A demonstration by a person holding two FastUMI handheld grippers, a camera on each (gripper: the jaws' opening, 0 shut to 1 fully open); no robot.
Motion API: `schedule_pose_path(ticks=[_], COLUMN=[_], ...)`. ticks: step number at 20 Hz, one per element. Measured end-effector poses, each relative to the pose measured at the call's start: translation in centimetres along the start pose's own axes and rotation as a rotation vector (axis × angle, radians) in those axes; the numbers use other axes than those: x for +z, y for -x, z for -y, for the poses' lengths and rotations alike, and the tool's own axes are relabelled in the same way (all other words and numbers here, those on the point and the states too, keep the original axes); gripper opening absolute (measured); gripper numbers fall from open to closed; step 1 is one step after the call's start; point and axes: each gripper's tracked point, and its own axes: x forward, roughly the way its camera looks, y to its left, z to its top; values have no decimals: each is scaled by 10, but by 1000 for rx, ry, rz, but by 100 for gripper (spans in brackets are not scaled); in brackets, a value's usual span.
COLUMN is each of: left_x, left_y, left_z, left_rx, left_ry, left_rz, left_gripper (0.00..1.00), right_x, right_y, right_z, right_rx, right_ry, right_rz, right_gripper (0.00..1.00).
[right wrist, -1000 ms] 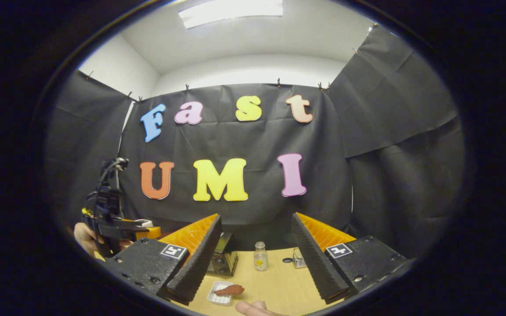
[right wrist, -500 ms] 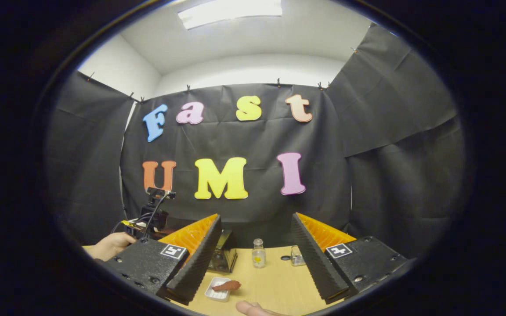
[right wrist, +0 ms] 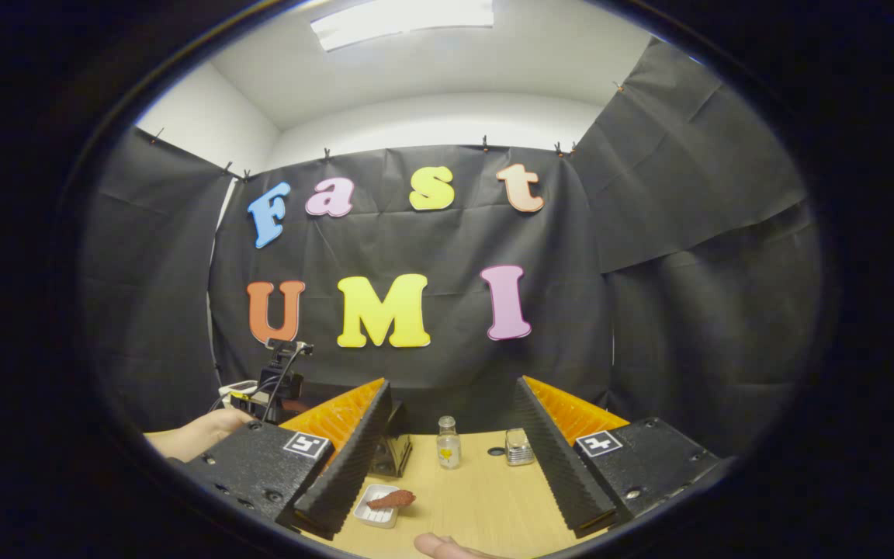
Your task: Open the electric oven with the left hand, put the food in, and close the electric oven.
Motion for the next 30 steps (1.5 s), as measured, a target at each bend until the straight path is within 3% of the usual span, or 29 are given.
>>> schedule_pose_path(ticks=[1, 4, 5, 10, 11, 18, 20, 22, 23, 27, 28, 29, 30], left_x=[2, -5, -7, -29, -35, -83, -96, -108, -113, -130, -136, -141, -144], left_y=[2, 11, 14, 40, 46, 75, 80, 85, 85, 89, 89, 89, 90], left_z=[0, 0, 2, 3, 4, 6, 7, 7, 8, 9, 9, 10, 10], left_rx=[-1, 0, 0, 0, 0, -9, -14, -16, -12, -1, 2, 4, 5], left_ry=[-12, -11, -14, -16, -23, -29, -26, -29, -30, -29, -27, -26, -29], left_rz=[11, 22, 28, 49, 53, 55, 55, 63, 71, 101, 106, 113, 132], left_gripper=[95, 95, 95, 95, 95, 95, 95, 95, 95, 95, 95, 95, 95], right_x=[0, 0, -1, -6, -8, -4, -3, -5, -7, -18, -21, -24, -25], right_y=[1, 5, 6, 14, 17, 31, 33, 32, 32, 23, 21, 20, 20], right_z=[1, -4, -6, -16, -21, -41, -49, -56, -58, -70, -76, -83, -89], right_rx=[0, 10, 14, 15, 19, 27, 33, 39, 39, 43, 53, 66, 80], right_ry=[-2, 0, 0, 11, 10, 30, 32, 35, 38, 32, 32, 31, 32], right_rz=[-2, -8, -12, -30, -36, -43, -47, -53, -58, -81, -89, -100, -108], right_gripper=[96, 100, 96, 100, 96, 100, 96, 100, 96, 96, 100, 96, 100])
